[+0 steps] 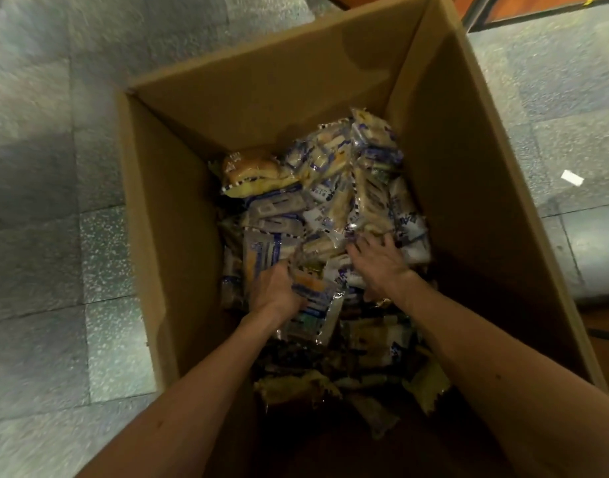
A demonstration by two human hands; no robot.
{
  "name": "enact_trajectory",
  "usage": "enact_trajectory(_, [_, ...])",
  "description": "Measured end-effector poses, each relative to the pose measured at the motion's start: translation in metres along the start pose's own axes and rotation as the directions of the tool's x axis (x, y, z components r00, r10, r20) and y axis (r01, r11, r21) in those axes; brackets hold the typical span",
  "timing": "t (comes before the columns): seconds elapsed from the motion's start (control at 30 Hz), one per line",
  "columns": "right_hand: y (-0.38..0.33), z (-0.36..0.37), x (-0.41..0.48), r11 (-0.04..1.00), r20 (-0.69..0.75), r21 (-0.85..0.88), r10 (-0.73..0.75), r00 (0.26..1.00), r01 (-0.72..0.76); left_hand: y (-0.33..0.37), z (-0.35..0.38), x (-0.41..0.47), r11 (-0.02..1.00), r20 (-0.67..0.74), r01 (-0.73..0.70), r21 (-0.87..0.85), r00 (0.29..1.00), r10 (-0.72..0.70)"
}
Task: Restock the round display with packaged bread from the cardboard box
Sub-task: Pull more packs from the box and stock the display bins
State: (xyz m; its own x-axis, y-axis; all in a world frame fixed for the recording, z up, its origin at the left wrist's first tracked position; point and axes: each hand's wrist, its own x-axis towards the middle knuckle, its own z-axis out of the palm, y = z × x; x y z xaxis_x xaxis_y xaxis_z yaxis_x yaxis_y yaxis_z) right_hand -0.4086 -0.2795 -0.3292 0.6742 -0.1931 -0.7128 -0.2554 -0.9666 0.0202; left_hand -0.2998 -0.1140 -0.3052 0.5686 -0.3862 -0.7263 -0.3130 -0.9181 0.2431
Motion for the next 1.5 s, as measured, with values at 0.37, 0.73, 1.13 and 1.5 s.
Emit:
enact_trajectory(0.37, [0.016, -0.01, -0.032, 0.702, 0.25, 0.679, 0.053, 0.967, -0.214, -0.001, -0.036, -0.006, 0.983, 0.112, -0.108, -0.15, 0.986, 0.125])
enact_trajectory(0.73, [0.012, -0.066, -0.14, 0.418, 0.238, 0.85, 0.236, 0.942, -0.32, 0.04, -0.115, -0.063, 0.912, 0.249, -0.407, 0.039, 0.888, 0.386])
enact_trajectory(1.13, [-0.063, -0.065, -0.468, -0.013, 0.148, 0.98, 0.711, 0.687, -0.198, 0.149, -0.134, -0.259, 0.403, 0.506, -0.903, 0.149, 0.42, 0.753])
enact_trajectory(1.5, [-0.227, 0.122, -0.721, -0.364, 0.308, 0.866, 0.928, 0.208, 0.343, 0.166, 0.044, -0.529, 0.331, 0.639, -0.925, -0.184, 0.144, 0.756])
